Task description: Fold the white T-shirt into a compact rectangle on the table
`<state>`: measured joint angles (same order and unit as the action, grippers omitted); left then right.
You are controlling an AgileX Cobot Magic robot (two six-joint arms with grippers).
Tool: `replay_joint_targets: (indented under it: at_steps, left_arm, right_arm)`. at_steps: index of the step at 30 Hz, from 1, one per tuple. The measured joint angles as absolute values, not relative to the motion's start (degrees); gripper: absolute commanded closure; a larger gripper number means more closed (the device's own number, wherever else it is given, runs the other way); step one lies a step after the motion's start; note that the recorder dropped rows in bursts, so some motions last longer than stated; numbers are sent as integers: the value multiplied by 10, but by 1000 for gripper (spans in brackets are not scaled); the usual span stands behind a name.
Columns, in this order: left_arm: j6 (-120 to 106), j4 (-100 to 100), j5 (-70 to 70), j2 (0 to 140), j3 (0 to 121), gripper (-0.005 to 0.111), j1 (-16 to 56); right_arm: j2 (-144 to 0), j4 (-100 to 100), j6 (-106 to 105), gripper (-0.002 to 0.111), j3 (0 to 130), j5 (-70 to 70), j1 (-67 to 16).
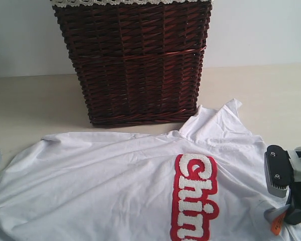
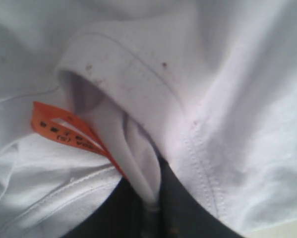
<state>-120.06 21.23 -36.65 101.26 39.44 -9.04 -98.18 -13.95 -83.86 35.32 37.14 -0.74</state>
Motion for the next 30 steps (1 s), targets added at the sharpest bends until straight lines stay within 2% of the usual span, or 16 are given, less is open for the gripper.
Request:
replay_joint_targets:
  at_steps: [13, 22, 30]
  left_arm:
    - [-1201, 227, -372, 1013, 394, 107, -90]
    - [-1176, 352, -374, 1005, 383, 107, -90]
    - [-1158, 358, -372, 856, 398, 107, -90]
  right_arm:
    - [-982, -140, -839, 108, 353, 371, -7]
    - [-981, -140, -814, 108, 353, 371, -7]
    - [-872, 0, -727, 108, 337, 355, -9]
